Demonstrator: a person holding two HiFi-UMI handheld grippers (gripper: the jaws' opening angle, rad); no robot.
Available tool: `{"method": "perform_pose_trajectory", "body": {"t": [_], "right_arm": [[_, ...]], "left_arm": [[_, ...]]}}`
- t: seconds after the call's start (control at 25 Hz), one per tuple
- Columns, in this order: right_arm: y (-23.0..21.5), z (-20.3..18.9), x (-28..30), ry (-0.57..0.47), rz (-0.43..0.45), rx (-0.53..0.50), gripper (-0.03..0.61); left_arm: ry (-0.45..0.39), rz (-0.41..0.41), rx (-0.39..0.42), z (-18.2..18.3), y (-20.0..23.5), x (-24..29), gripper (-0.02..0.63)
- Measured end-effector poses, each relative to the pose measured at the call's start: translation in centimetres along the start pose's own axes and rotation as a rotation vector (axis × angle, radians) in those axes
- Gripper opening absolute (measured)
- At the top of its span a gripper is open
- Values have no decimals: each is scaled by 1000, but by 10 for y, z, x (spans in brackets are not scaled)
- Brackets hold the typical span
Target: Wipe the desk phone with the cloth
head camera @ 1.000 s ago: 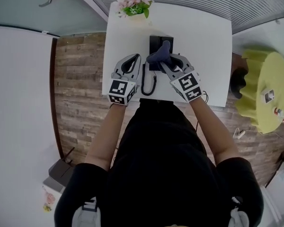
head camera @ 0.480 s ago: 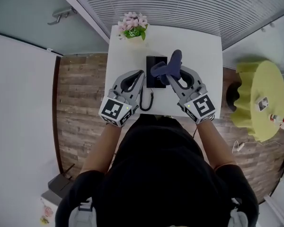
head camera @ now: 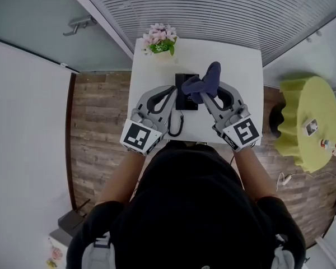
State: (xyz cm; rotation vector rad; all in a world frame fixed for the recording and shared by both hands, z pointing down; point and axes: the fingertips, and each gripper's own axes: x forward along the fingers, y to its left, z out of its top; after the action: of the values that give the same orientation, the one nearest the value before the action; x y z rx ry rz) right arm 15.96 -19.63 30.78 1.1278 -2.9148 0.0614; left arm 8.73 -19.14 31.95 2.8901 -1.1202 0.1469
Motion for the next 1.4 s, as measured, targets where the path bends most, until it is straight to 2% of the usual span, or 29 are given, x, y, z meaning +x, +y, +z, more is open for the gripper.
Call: {"method": "perform_pose_trajectory", "body": {"t": [0.52,1.12,1.4], "right_arm": [[5,28,-6,-47,12,-46,95],[1,26,-8,-29,16,-61,95],[-1,23,-9,-21,15,-59,95]], "left_arm": [[-31,-14,11,24,-13,2,11],[-43,4,7,26,-19,8,11],[-23,-4,3,19,-20,8,11]]}}
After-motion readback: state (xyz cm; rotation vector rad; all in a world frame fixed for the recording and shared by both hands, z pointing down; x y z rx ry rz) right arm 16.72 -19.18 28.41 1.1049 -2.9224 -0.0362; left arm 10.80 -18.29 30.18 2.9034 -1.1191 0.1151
